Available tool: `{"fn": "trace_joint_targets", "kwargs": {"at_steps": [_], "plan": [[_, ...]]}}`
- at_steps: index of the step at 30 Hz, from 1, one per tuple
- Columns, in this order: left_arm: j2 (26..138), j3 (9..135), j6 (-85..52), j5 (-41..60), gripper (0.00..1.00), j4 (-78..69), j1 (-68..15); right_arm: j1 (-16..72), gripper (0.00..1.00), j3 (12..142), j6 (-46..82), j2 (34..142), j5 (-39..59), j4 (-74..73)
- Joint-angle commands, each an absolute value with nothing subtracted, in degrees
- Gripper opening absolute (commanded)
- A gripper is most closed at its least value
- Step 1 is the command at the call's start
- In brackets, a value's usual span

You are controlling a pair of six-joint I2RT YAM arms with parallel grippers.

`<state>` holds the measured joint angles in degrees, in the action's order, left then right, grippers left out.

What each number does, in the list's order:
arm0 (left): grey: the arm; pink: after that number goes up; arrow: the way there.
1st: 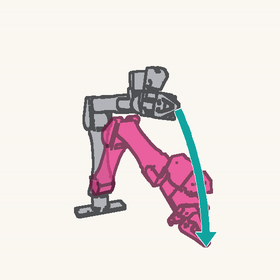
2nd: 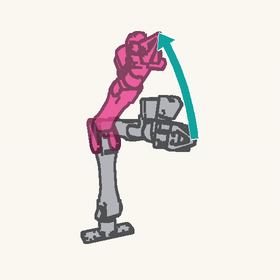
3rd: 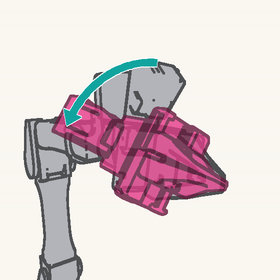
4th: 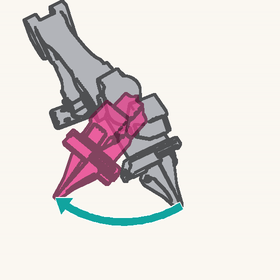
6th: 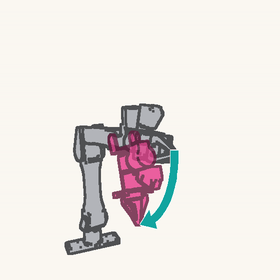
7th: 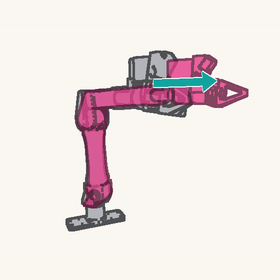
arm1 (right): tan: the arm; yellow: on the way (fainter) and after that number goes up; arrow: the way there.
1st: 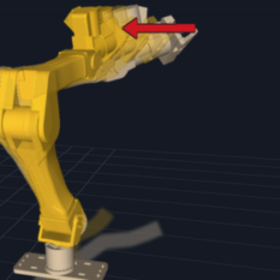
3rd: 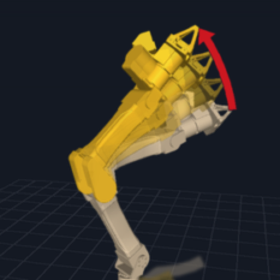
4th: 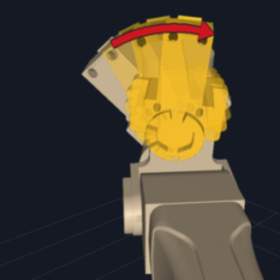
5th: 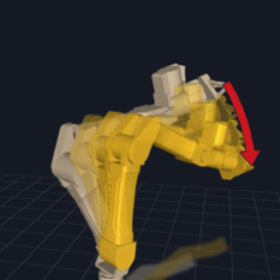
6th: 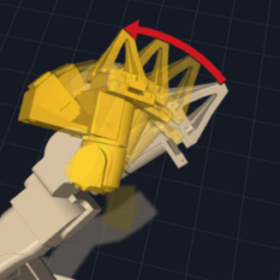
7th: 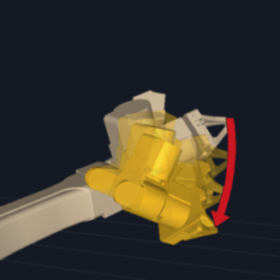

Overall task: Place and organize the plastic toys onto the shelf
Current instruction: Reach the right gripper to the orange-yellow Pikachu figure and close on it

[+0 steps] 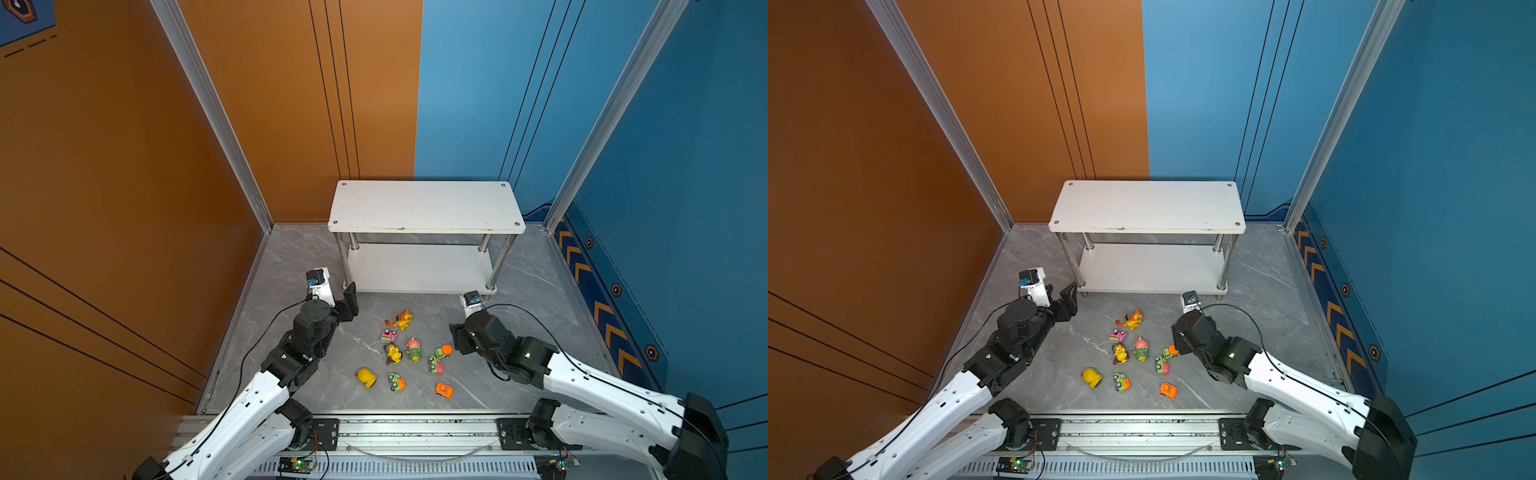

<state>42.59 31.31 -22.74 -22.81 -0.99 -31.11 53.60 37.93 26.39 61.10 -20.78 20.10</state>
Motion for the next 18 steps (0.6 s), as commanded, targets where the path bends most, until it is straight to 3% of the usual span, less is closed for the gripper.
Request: {"fn": "trace_joint_targets", "kwargs": {"at_steps": [1,5,7,9,13,18], "plan": [[42.6,29.5,-24.7,-24.2,0.71,5.0,-31.4,56.7,0.69,43.1,27.9,67.3,-19.3,20.2],[46.0,28.1,-26.9,-20.3,0.72,4.0,-31.5,55.8,0.5,46.2,28.3,73.4,-11.4,15.8],[47.7,27.8,-26.9,-18.4,0.72,2.8,-31.6,54.5,0.49,46.7,29.4,75.4,-8.1,13.3],[49.3,27.9,-26.2,-17.6,0.72,1.8,-31.6,52.8,0.51,47.1,30.9,77.8,-3.7,10.3],[52.0,28.7,-25.2,-17.4,0.73,-0.5,-31.5,48.4,0.68,48.8,36.0,84.1,7.1,3.6],[55.0,29.2,-24.6,-16.4,0.75,-3.9,-31.2,46.6,0.78,52.1,39.9,91.4,11.0,-0.7]]}}
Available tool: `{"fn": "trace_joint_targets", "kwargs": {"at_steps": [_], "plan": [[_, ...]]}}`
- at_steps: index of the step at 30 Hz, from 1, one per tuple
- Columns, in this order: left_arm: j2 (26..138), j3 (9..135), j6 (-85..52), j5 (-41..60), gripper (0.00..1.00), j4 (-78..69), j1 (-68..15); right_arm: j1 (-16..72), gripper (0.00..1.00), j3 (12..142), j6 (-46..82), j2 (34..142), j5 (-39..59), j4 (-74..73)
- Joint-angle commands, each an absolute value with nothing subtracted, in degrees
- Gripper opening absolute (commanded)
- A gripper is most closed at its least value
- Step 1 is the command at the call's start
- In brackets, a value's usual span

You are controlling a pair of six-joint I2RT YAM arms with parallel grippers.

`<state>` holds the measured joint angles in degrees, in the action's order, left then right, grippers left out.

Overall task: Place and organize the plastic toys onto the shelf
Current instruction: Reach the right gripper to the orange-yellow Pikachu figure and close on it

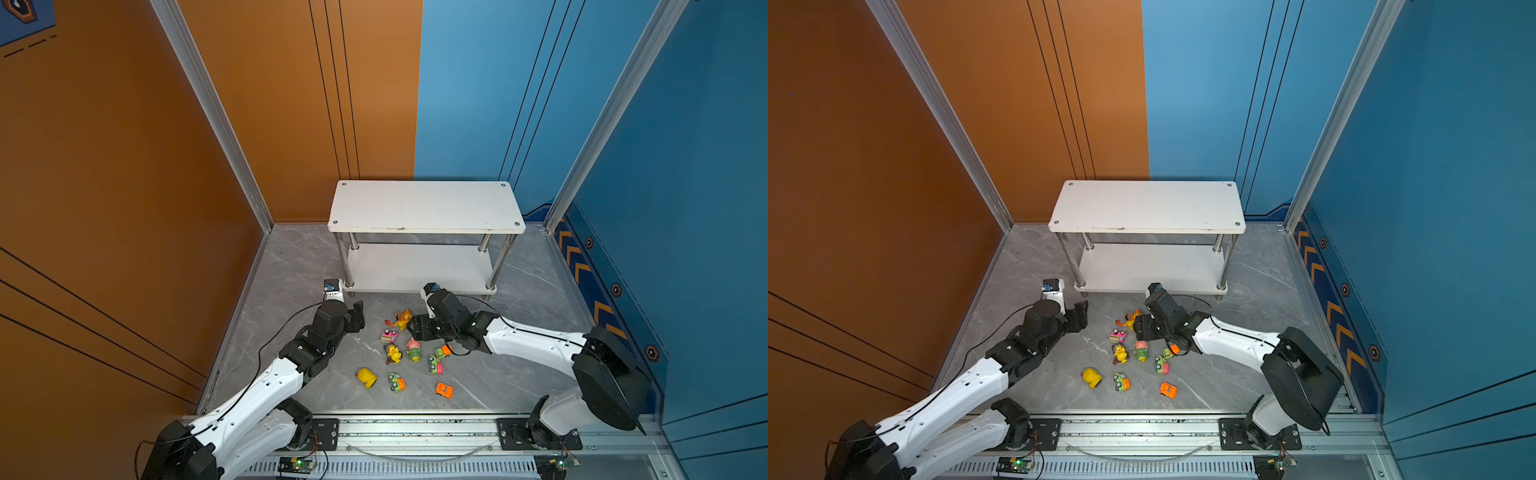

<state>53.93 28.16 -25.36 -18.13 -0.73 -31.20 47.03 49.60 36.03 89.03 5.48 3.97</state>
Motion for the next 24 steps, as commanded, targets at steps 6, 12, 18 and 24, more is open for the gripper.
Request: {"fn": "trace_joint_targets", "kwargs": {"at_steps": [6,12,18,24], "plan": [[59.2,30.1,-24.3,-13.9,0.75,-5.9,-30.6,45.3,0.79,53.5,43.7,97.5,13.0,-5.2],[61.4,30.3,-24.2,-12.3,0.76,-7.6,-29.6,44.1,0.7,52.7,46.2,100.8,11.3,-9.2],[61.9,30.0,-24.1,-11.5,0.77,-8.5,-28.4,43.8,0.69,52.2,48.8,102.8,8.9,-11.0],[62.5,30.3,-23.5,-11.1,0.77,-9.0,-27.9,43.9,0.61,52.4,50.3,105.3,7.5,-13.5]]}}
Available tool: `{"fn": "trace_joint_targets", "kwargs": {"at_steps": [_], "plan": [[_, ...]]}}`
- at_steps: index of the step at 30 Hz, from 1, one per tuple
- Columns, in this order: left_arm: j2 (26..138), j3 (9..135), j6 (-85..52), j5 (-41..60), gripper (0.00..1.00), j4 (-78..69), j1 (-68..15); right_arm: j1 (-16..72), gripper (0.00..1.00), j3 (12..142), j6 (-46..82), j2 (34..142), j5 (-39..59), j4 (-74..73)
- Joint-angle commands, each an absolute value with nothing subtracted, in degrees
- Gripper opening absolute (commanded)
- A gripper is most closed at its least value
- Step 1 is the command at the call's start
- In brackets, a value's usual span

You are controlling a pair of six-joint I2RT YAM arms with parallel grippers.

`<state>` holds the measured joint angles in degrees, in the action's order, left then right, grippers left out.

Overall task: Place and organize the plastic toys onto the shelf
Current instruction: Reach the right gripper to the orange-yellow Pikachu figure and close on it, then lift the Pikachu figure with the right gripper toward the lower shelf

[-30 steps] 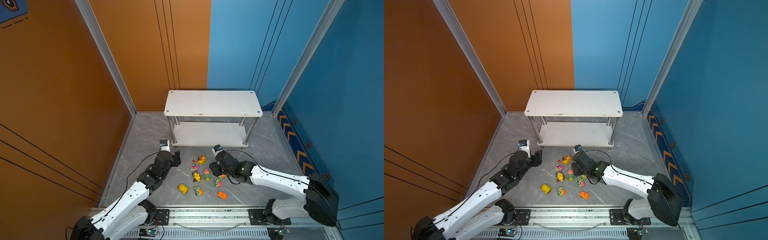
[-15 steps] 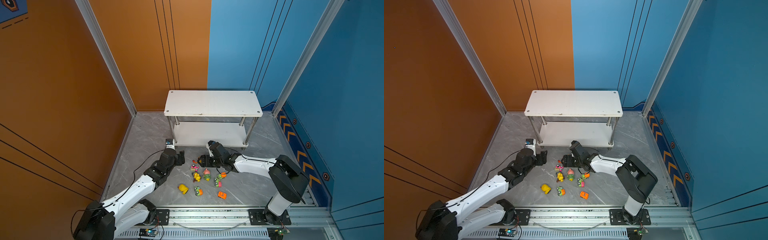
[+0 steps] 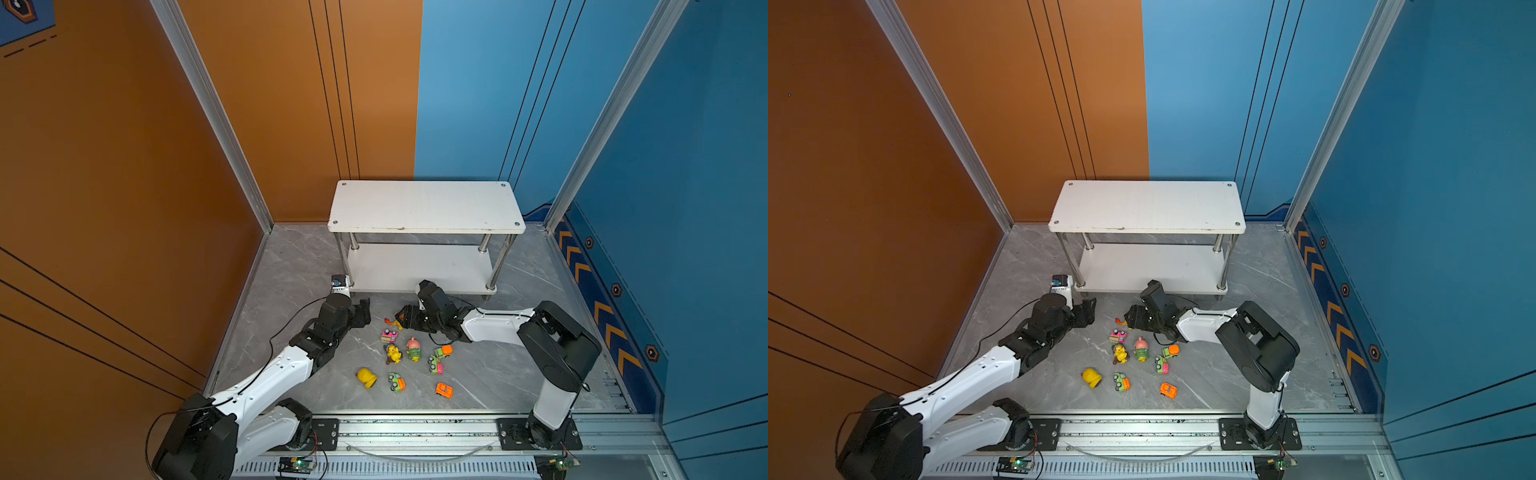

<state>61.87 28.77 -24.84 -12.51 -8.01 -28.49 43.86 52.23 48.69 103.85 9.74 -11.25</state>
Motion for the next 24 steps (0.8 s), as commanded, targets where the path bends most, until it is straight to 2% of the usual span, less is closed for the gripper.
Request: {"fn": "trace_joint_targets", "kwargs": {"at_steps": [1,10,13,17,21,24], "plan": [[62.5,30.4,-23.6,-10.9,0.77,-8.9,-27.8,44.0,0.6,52.6,50.3,105.6,7.2,-13.9],[62.2,30.9,-23.6,-10.0,0.77,-9.1,-27.6,46.0,0.46,53.5,48.8,107.3,1.1,-14.3],[62.5,30.8,-23.7,-9.3,0.78,-9.2,-27.6,46.4,0.46,53.8,48.7,108.5,0.9,-15.0],[62.9,30.8,-24.2,-8.7,0.78,-9.3,-27.6,46.8,0.53,54.4,48.9,109.9,0.9,-15.5],[63.4,30.2,-25.1,-7.9,0.78,-10.2,-27.8,47.5,0.38,55.1,48.5,110.7,0.6,-15.5],[64.1,30.3,-25.1,-7.7,0.77,-10.3,-28.2,48.7,0.34,55.4,46.8,110.3,-0.8,-14.9]]}}
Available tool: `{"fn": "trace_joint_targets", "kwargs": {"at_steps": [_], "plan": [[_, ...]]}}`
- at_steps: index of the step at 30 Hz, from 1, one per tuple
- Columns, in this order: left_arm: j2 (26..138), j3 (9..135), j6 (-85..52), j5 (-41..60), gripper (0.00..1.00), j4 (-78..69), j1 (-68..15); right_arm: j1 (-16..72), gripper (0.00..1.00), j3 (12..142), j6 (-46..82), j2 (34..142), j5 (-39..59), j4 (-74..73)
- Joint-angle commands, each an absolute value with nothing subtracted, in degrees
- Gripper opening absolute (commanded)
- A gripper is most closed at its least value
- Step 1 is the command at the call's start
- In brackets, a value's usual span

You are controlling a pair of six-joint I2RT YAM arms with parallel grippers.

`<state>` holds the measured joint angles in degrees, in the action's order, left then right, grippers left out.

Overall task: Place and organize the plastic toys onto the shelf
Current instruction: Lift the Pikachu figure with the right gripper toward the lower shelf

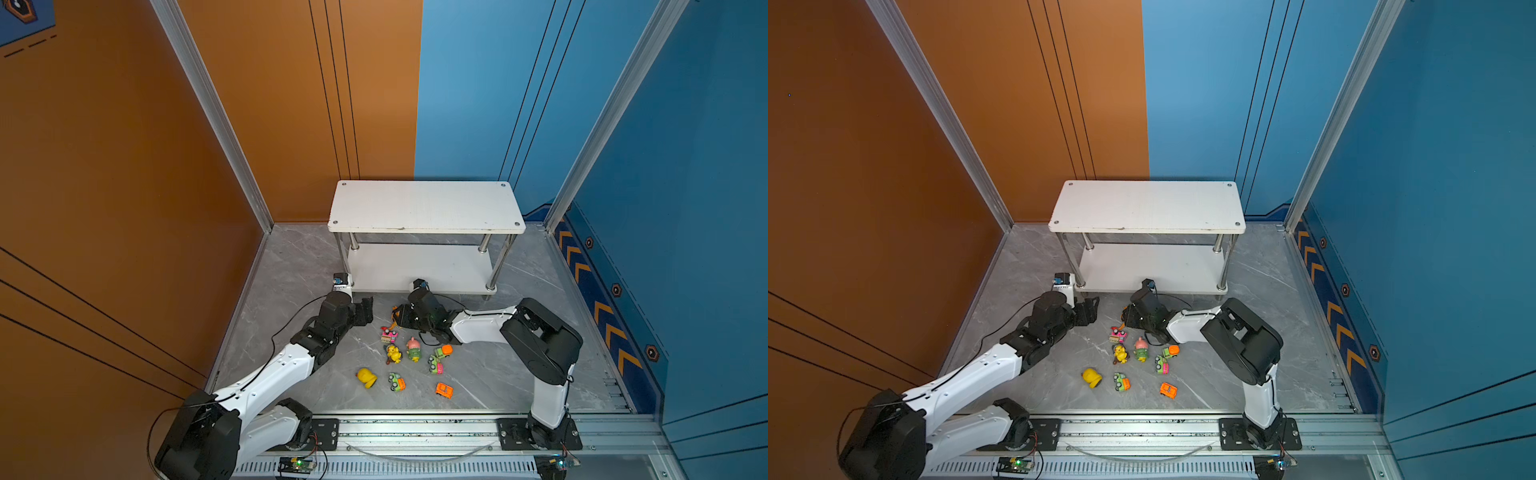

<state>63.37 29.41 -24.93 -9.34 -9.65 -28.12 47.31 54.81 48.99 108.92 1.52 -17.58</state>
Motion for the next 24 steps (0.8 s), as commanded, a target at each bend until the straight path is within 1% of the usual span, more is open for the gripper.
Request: {"fn": "trace_joint_targets", "kwargs": {"at_steps": [1,4,7,13,20,24], "plan": [[64.4,30.3,-25.2,-7.7,0.77,-10.4,-28.2,49.1,0.33,55.7,46.2,110.1,-1.6,-14.2],[64.5,30.4,-25.2,-7.6,0.78,-10.4,-28.3,50.5,0.28,56.3,44.0,109.5,-4.0,-12.5],[64.4,30.4,-25.1,-7.6,0.77,-10.5,-28.3,51.6,0.26,56.2,42.0,108.0,-6.7,-11.6],[64.3,30.7,-25.0,-7.1,0.78,-10.8,-28.4,54.2,0.24,54.4,36.6,102.8,-14.2,-11.7],[65.2,30.7,-25.2,-6.6,0.77,-11.6,-28.7,58.3,0.23,48.2,27.1,93.3,-33.1,-13.9],[66.1,31.0,-25.2,-6.3,0.77,-12.2,-28.8,58.8,0.22,44.6,22.2,88.5,-43.5,-15.3]]}}
